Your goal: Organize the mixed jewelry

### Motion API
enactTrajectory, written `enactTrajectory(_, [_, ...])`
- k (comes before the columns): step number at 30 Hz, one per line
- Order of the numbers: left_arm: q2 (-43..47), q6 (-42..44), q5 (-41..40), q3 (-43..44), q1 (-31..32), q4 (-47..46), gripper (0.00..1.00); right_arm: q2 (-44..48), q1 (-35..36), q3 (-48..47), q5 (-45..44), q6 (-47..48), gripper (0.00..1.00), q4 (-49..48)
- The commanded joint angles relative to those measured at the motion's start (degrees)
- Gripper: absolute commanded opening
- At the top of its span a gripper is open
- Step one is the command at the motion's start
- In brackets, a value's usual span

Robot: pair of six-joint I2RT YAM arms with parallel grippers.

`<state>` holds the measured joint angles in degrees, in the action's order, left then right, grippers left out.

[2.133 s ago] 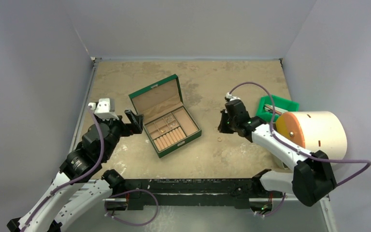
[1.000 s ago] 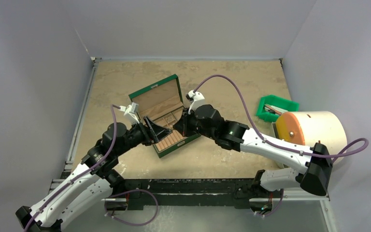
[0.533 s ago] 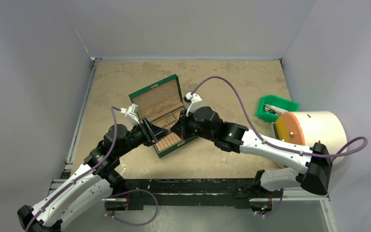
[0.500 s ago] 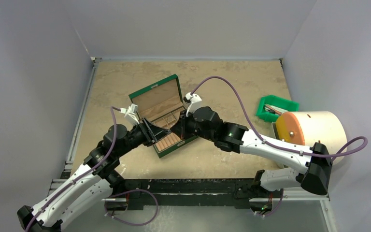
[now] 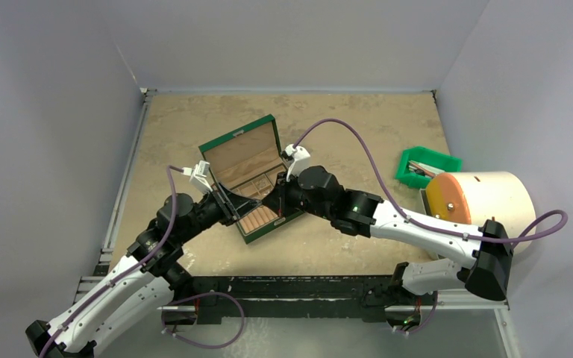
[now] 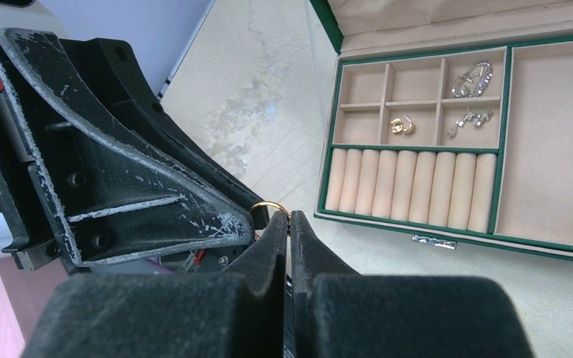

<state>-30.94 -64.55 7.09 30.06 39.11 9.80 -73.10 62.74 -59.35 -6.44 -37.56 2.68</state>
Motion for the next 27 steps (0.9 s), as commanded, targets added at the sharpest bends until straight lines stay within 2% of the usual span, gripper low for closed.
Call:
enactTrajectory(1, [0.0,-0.5,0.1,0.2,-0.1,-3.4,0.15,2.0,0.7,-1.5,-0.1,-0.5,0.0,-2.4])
enactTrajectory(3, [-0.1,-0.3,0.2,0.2,-0.2,-3.2,0.1,2.1,0.8,-1.5,-0.1,-0.5,0.0,-2.4])
enactTrajectory(5, [0.0,-0.2,0.2,0.2,-0.1,-3.2,0.01,2.2,1.0,-1.4,-0.1,-0.6,0.0,-2.4])
enactTrajectory(12, [0.7,0.0,-0.3,0.3,-0.2,-2.7,0.0,4.0,1.3,0.0,-0.1,-0.6,0.0,-4.6])
enactTrajectory(18, [0.9,0.4,-0.3,0.5,-0.1,-3.3,0.0,6.6,1.4,0.9,1.3,-0.9,0.21,-4.6])
enactTrajectory(24, [1.7,1.2,2.1,0.1,-0.2,-6.8,0.0,10.7,1.4,3.2,2.0,-0.8,0.31,-4.7])
enactTrajectory(27, [2.2,2.2,5.2,-0.2,-0.2,-11.5,0.0,13.0,1.4,5.0,5.8,-1.8,0.35,-4.8])
